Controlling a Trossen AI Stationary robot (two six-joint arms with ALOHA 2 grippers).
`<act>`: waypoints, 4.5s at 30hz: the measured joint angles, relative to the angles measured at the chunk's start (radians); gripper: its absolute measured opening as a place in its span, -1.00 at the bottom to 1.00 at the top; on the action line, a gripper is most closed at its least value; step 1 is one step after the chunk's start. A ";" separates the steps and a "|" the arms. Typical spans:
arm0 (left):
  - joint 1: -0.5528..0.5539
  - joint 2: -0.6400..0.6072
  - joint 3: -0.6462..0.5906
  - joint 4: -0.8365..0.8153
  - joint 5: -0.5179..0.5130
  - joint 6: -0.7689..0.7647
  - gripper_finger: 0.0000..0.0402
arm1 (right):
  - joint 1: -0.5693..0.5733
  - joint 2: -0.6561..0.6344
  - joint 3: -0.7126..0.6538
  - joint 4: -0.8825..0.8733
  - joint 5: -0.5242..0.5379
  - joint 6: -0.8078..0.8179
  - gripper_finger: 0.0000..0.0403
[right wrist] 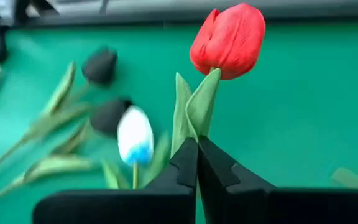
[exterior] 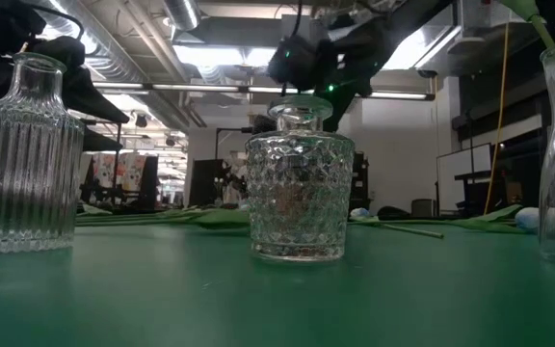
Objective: Sort flowers into vase by color
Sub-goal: Put the top pink tulip into the right transparent vase
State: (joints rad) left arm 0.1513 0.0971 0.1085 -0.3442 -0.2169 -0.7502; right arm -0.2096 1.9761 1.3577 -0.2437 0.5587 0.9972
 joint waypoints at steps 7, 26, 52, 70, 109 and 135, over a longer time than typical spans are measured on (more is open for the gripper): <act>0.000 0.000 0.000 0.000 0.000 0.010 0.23 | 0.020 -0.063 0.001 0.006 0.205 -0.122 -0.99; 0.000 0.000 0.000 0.000 -0.003 0.018 0.23 | 0.161 -0.327 0.002 0.008 0.597 -0.451 -0.99; 0.000 0.003 0.000 0.000 -0.005 0.007 0.23 | 0.593 -0.819 0.003 -0.457 0.973 -0.483 -1.00; 0.000 0.003 0.000 0.001 -0.095 -0.041 0.23 | 1.133 -0.898 0.003 -0.644 0.975 -0.505 -1.00; 0.000 0.003 0.000 0.000 -0.200 -0.297 0.23 | 1.630 -0.714 0.630 -0.449 0.511 -1.900 -1.00; -0.002 0.003 0.000 0.000 -0.200 -0.425 0.23 | 1.630 -1.356 -0.986 1.676 0.101 -2.520 -1.00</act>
State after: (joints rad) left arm 0.1493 0.0999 0.1081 -0.3439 -0.4164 -1.1753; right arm 1.4199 0.6203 0.3721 1.4319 0.6595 -1.5225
